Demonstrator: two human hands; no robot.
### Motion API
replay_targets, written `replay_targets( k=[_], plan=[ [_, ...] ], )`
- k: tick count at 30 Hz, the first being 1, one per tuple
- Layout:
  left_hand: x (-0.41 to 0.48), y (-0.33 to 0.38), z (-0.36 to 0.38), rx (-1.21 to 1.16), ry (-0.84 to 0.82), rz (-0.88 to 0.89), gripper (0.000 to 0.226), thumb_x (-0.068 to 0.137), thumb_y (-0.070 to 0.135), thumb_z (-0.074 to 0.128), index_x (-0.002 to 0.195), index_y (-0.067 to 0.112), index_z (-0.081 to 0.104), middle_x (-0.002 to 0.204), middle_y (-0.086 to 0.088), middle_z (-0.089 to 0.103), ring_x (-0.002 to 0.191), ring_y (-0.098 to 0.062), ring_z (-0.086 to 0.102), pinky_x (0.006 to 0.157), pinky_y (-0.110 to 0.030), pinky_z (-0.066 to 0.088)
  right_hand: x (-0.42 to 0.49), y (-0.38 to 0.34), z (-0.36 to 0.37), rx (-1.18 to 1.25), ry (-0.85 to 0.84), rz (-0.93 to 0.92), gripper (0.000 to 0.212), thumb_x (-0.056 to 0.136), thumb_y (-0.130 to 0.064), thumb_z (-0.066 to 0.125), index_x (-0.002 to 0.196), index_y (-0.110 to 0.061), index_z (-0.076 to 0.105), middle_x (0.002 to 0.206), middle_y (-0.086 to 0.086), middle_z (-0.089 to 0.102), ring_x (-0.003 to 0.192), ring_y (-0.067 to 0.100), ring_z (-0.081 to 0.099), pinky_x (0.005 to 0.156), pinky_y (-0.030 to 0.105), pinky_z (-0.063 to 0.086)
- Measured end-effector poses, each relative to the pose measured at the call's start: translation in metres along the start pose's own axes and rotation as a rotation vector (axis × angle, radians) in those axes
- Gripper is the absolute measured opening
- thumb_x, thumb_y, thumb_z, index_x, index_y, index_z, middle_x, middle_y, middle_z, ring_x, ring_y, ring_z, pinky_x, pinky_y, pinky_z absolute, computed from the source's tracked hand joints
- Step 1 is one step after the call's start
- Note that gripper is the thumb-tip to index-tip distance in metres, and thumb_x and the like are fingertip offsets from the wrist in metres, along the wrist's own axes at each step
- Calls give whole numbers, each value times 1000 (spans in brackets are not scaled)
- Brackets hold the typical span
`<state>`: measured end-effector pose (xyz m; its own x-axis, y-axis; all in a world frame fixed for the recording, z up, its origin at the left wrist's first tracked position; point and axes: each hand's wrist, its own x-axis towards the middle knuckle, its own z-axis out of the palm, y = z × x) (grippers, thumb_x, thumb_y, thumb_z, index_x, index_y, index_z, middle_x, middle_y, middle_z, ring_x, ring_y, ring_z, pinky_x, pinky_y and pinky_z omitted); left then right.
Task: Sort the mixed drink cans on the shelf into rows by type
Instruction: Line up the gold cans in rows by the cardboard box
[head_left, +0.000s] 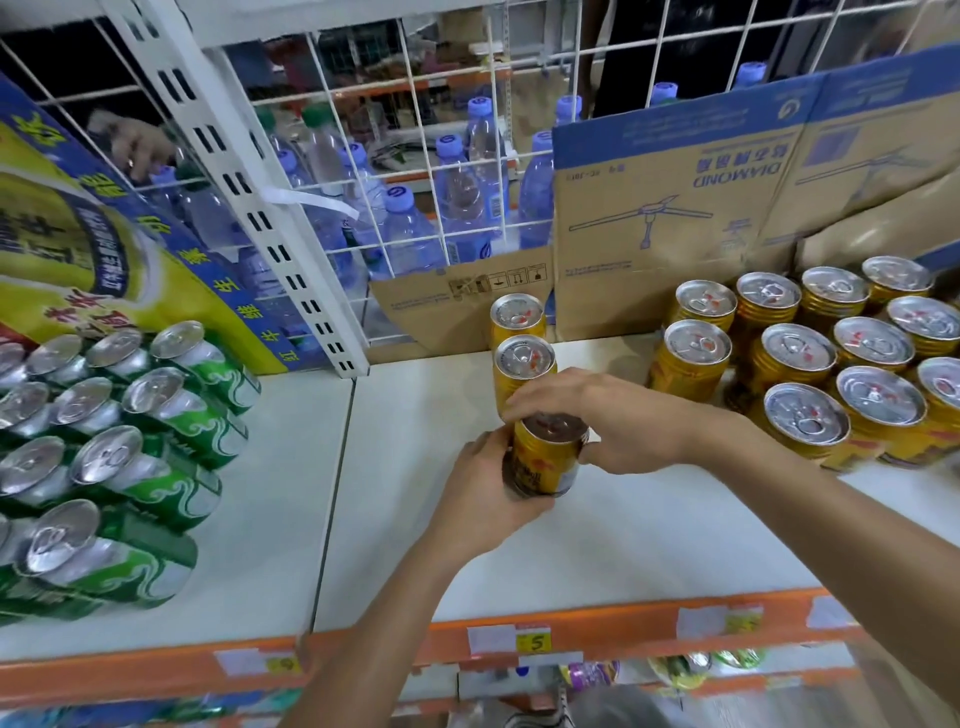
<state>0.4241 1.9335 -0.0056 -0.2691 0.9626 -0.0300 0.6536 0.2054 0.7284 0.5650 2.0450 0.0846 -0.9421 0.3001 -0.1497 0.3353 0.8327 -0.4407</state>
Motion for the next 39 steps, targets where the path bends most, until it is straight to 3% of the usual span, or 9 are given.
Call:
replay_targets(
  k=[3,7,10,12,13,18,22,25,39],
  plan=[
    [0,-3,-1,-4,-36,7,61,66,37,81,116,20,52,102,5,61,98,-21,58,83,-37,51,-5,-3,0,-29,-9,-15,76,77,9,58,138,-33,41,149,-12,29,135,6,18,91,-8,8],
    [0,-4,-4,-14,-71,19,63,67,34,80,121,24,50,99,7,61,96,-19,59,83,-35,51,-12,-4,-6,-77,59,12,64,82,-14,68,138,-30,40,144,-7,34,128,8,27,97,2,14],
    [-1,-2,-4,-29,-57,-13,62,66,36,83,118,27,51,103,9,62,97,-16,59,85,-33,52,-12,1,-6,-48,47,112,68,79,-35,74,137,-32,38,133,-6,48,100,2,44,80,4,30],
    [0,0,-2,-54,-25,-57,65,63,40,85,116,28,50,105,8,64,96,-13,61,83,-29,52,-10,2,-1,-20,38,170,72,79,-38,74,139,-34,33,131,-3,50,85,1,45,69,8,35],
    [0,1,-1,-63,-5,-77,67,61,43,85,115,28,49,105,8,64,94,-13,62,81,-27,53,-9,1,2,-8,37,182,74,80,-37,73,140,-35,29,132,-2,49,84,2,44,70,10,36],
    [0,1,2,-14,98,-92,72,57,51,85,111,24,44,108,4,60,93,-17,61,79,-36,54,-3,-2,8,49,73,177,78,83,-30,71,145,-35,24,139,-1,39,98,5,42,84,13,37],
    [1,3,-1,-6,61,-62,78,61,44,85,123,21,43,119,2,57,105,-18,56,86,-36,51,-4,-1,6,65,74,158,74,86,-23,69,146,-31,26,145,-4,34,125,11,41,95,12,32],
    [0,6,-4,19,46,-47,79,65,36,84,130,20,43,120,-2,58,108,-21,54,89,-35,47,-4,0,6,84,90,128,72,85,-18,69,145,-28,30,144,-4,35,123,11,41,91,8,30],
    [3,5,-7,48,41,-72,76,65,33,84,129,19,45,120,-2,59,108,-22,56,89,-36,48,-1,4,13,92,115,133,71,86,-21,68,145,-29,28,136,0,33,120,15,43,102,23,39]
  ],
)
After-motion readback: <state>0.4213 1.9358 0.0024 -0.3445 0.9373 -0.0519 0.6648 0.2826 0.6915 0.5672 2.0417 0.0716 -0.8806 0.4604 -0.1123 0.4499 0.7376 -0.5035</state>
